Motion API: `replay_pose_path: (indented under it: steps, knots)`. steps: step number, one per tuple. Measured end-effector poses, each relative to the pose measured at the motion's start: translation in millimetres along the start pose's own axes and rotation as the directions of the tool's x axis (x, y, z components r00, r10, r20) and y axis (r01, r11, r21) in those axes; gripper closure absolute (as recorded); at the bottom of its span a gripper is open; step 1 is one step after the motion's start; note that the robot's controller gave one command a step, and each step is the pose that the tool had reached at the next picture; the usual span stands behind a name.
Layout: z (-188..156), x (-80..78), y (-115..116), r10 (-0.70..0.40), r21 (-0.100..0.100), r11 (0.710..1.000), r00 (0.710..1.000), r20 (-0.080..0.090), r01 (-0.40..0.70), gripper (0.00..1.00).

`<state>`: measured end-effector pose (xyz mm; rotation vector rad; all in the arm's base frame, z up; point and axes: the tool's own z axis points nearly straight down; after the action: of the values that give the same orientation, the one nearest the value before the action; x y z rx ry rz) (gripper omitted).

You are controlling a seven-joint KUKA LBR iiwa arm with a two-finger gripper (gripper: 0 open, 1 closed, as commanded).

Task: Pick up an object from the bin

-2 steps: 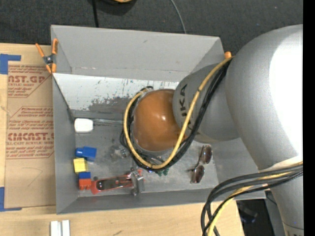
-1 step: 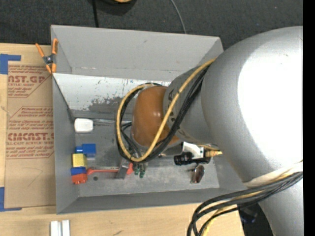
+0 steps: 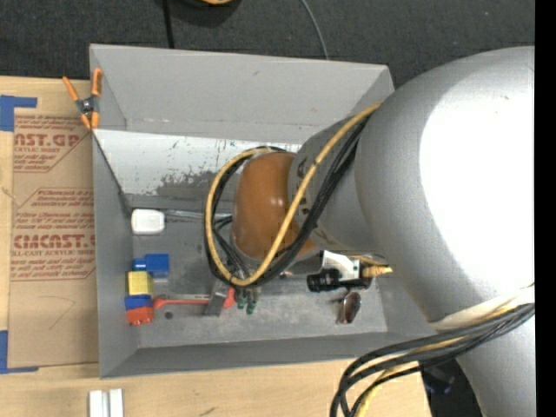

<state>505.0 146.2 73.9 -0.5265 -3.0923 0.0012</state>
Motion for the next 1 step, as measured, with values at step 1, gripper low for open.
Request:
replay_pose_path:
  steps: [1]
  knots:
    - [2.3,-3.5,2.9,-0.004,0.000,1.000,1.000,-0.001,0.004,1.00]
